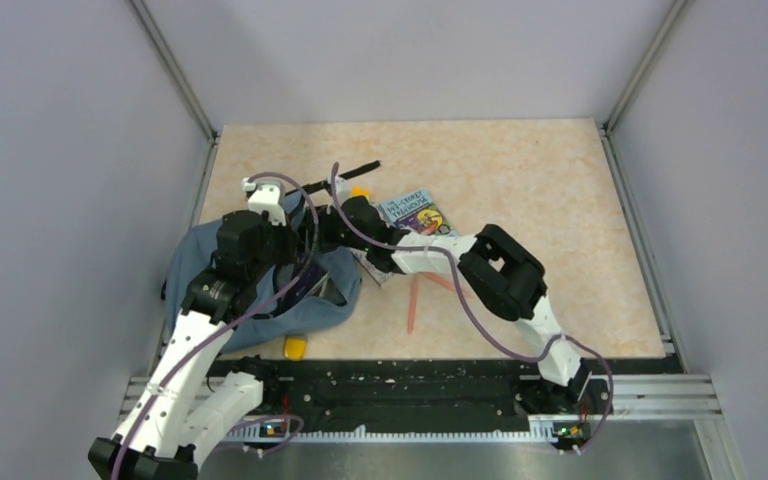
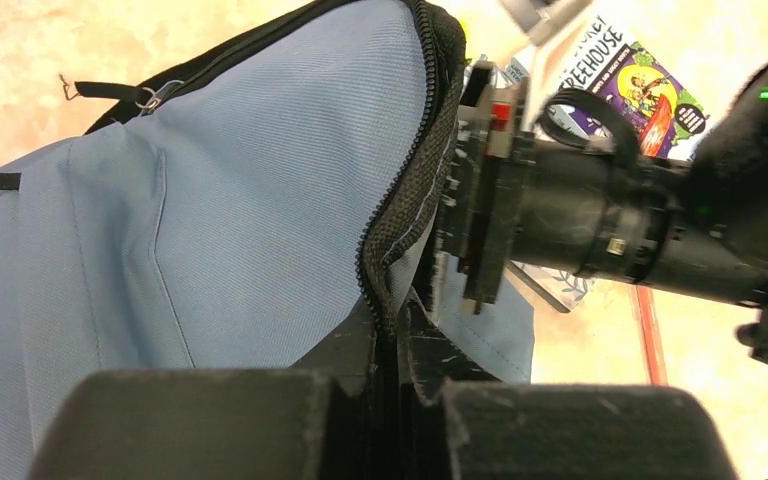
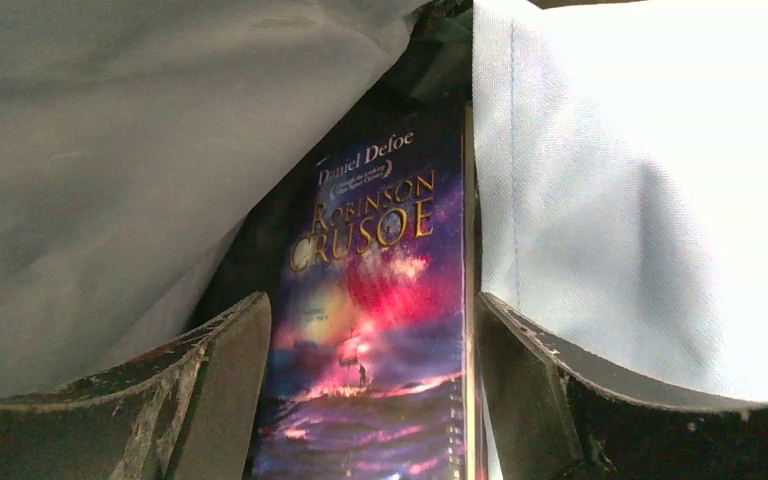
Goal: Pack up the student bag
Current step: Place the book in the student bag, then pick up the book from the center of the board.
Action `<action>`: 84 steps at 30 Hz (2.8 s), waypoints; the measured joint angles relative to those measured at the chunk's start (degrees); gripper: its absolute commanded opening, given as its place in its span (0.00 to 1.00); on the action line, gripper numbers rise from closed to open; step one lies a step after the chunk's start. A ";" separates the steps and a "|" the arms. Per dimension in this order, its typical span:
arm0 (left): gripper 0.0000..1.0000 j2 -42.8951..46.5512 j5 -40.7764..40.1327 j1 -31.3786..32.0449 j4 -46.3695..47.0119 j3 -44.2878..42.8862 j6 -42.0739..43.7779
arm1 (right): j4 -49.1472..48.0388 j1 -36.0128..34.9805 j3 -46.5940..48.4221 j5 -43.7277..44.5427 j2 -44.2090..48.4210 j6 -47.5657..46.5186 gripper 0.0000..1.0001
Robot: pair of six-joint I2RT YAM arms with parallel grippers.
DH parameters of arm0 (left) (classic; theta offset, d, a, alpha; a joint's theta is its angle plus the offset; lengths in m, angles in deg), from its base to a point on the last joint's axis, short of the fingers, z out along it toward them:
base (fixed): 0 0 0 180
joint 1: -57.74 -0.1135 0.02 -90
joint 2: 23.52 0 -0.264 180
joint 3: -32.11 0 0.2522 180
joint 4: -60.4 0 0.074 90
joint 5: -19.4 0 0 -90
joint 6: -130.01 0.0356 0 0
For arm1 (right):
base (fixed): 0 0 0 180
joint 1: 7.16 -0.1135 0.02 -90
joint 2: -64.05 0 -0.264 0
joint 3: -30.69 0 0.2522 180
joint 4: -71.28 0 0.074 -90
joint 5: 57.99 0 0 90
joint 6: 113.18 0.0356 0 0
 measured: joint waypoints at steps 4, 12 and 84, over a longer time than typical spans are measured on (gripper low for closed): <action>0.00 0.00 0.11 0.00 0.00 0.00 0.00 | -1.53 -0.28 -4.66 2.93 4.44 -4.24 0.70; 0.00 0.02 0.13 0.00 0.00 0.00 0.00 | -1.33 -0.33 -12.94 8.61 9.44 -10.82 0.69; 0.00 1.36 -0.39 0.02 -0.35 0.00 -0.20 | -17.66 17.14 -70.36 27.87 40.39 35.95 0.91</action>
